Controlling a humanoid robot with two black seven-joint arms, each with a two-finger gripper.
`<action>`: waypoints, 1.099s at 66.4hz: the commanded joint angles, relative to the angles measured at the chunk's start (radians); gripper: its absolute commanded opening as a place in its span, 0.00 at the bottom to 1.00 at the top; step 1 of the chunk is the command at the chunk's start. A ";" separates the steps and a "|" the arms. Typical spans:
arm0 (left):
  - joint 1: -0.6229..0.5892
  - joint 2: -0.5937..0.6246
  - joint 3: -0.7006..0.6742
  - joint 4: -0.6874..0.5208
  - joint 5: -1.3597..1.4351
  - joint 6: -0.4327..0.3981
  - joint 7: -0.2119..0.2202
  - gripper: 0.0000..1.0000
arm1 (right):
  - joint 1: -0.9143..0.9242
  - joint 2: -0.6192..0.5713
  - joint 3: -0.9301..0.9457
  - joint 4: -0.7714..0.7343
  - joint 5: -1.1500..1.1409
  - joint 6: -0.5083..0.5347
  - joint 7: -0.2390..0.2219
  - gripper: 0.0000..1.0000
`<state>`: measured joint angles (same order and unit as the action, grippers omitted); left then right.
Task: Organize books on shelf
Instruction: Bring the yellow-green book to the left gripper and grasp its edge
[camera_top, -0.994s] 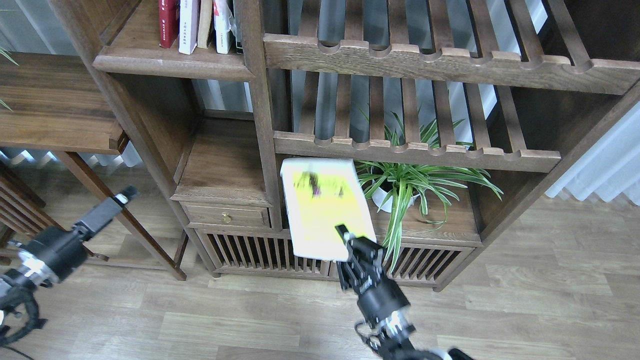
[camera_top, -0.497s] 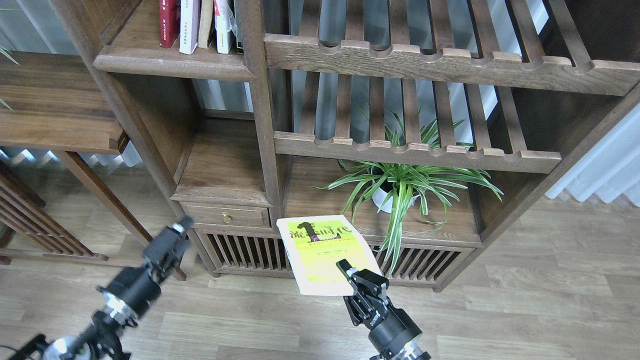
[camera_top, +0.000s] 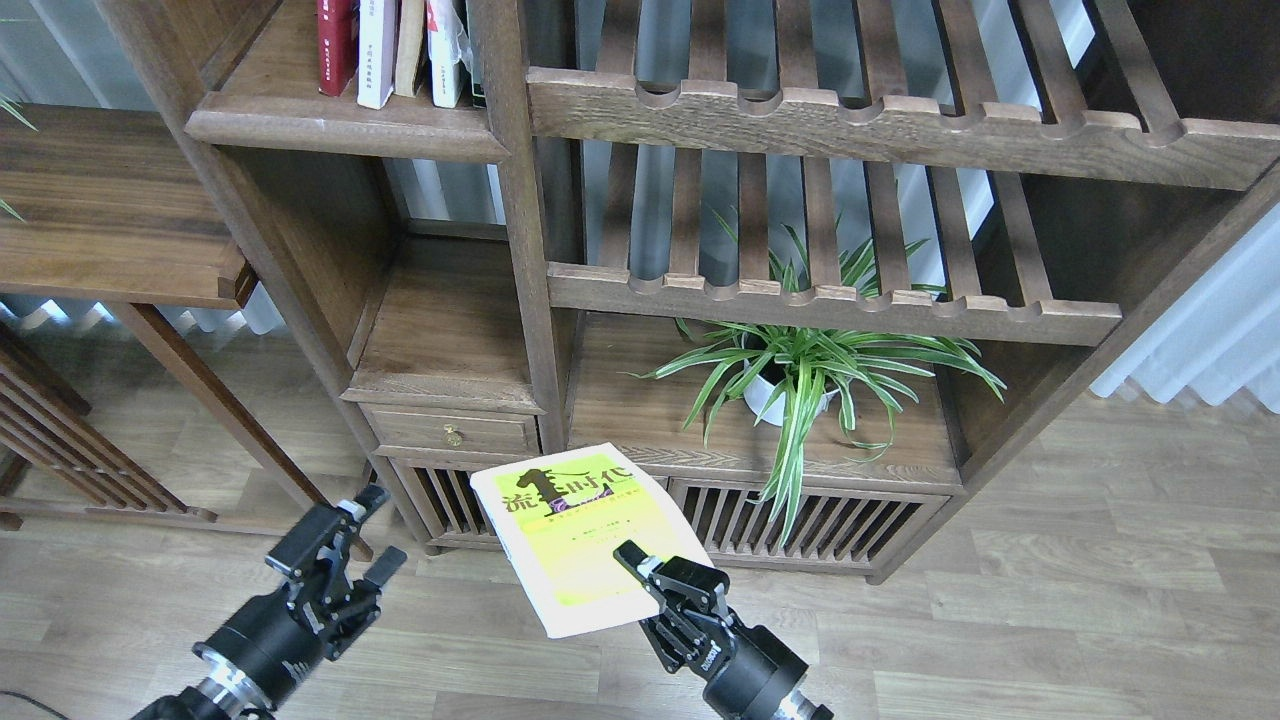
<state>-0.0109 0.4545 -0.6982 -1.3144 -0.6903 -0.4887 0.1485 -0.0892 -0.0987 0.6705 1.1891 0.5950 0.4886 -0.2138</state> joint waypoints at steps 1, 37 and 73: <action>0.000 -0.004 0.040 0.003 0.000 0.000 0.000 1.00 | -0.001 0.001 -0.034 0.003 -0.001 0.000 -0.022 0.04; 0.009 -0.059 0.138 0.020 0.005 0.000 0.000 1.00 | -0.015 0.001 -0.131 0.004 -0.017 0.000 -0.072 0.04; 0.017 -0.111 0.175 0.113 0.014 0.000 -0.001 0.05 | -0.044 -0.007 -0.160 0.003 -0.027 0.000 -0.085 0.04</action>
<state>0.0094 0.3654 -0.5254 -1.2168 -0.6766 -0.4887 0.1471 -0.1314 -0.1054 0.5111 1.1936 0.5684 0.4890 -0.3012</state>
